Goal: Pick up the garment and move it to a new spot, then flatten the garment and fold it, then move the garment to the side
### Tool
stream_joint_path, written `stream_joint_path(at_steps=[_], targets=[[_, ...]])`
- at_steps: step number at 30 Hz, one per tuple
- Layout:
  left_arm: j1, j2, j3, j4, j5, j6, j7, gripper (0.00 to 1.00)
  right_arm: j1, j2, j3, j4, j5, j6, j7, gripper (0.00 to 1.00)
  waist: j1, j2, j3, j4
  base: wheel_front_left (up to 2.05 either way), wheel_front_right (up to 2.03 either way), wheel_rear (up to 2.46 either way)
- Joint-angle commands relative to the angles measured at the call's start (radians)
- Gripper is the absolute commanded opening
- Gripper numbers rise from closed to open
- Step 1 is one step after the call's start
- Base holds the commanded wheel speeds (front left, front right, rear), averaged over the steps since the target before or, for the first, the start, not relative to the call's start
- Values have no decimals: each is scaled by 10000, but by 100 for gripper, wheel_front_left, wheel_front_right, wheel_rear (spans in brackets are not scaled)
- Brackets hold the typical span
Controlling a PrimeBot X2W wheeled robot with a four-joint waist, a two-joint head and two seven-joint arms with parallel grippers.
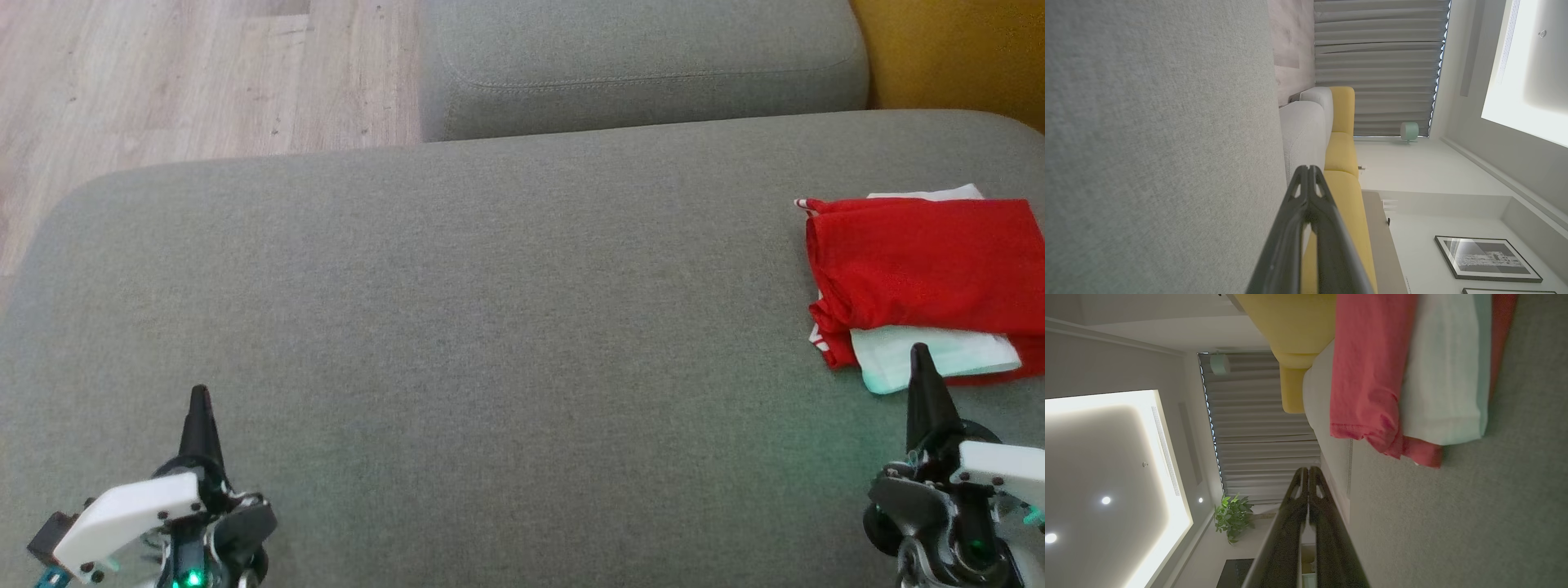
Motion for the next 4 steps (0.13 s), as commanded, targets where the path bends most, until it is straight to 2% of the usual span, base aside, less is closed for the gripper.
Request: stream_joint_path(at_steps=[1, 4], targets=[[-245, 81, 355, -368, -55, -71, 71, 0, -543, -87, 178, -317, -7, -7, 54, 0, 0, -1, 0, 0, 0, 0, 0], [-245, 81, 355, -368, -55, -71, 71, 0, -544, -81, 169, -317, -14, -7, 61, 0, 0, -1, 0, 0, 0, 0, 0]])
